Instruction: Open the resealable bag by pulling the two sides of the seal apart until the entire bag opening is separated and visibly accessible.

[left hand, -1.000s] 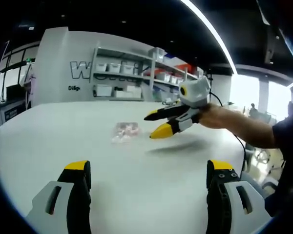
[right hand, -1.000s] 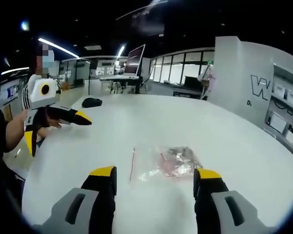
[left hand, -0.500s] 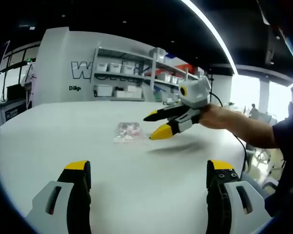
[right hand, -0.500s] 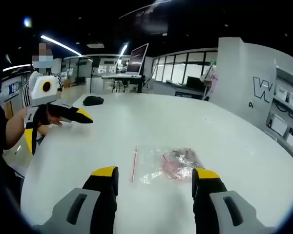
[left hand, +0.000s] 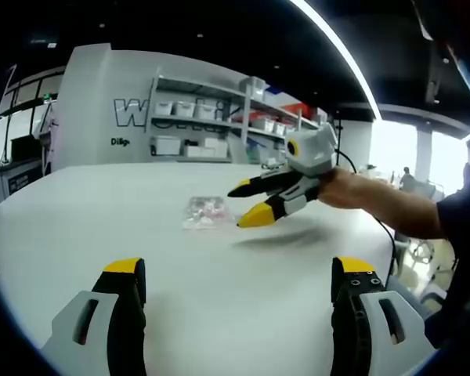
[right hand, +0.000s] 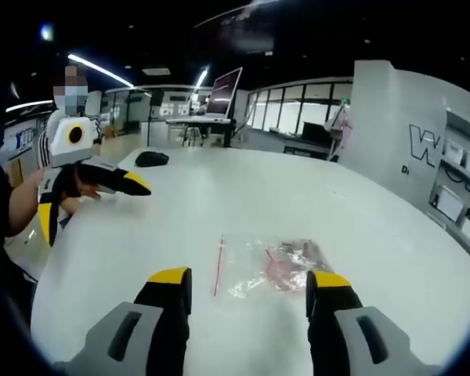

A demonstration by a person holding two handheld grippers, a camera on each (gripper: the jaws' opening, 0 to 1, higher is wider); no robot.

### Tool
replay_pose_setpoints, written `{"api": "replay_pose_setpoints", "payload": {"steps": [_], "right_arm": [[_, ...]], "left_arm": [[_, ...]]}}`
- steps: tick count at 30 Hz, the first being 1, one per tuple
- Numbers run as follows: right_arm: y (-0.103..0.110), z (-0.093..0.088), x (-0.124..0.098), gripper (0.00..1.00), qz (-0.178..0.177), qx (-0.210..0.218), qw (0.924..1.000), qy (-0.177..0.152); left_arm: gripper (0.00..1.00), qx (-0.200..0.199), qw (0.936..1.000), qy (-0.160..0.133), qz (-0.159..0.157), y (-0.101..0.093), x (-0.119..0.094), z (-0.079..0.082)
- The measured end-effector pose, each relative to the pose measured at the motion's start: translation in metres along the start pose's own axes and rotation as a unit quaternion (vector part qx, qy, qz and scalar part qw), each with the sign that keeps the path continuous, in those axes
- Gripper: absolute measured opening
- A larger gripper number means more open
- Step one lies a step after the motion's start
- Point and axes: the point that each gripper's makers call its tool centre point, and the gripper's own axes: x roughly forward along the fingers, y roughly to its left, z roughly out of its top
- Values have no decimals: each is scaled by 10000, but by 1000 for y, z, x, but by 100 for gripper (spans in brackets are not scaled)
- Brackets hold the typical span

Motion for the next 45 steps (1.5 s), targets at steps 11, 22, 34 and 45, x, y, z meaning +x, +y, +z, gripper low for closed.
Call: {"api": "replay_pose_setpoints", "payload": {"steps": [11,22,34,45], "right_arm": [[4,-1,2,51,46,-194,9998,30],[12,-1,6,38,207,-385,9990,77],[17,-1,9,32,259,-628,9976,157],[22,-1,12,28,352,-683,9969,183]], "left_arm": [[98,-7,10000,6,-1,0,1,-1],[98,0,10000,21,3,1,0,-1],[98,-12,10000,42,-6,3,2,-3],[98,-37,10000,31,-5,5,2,-2]]}}
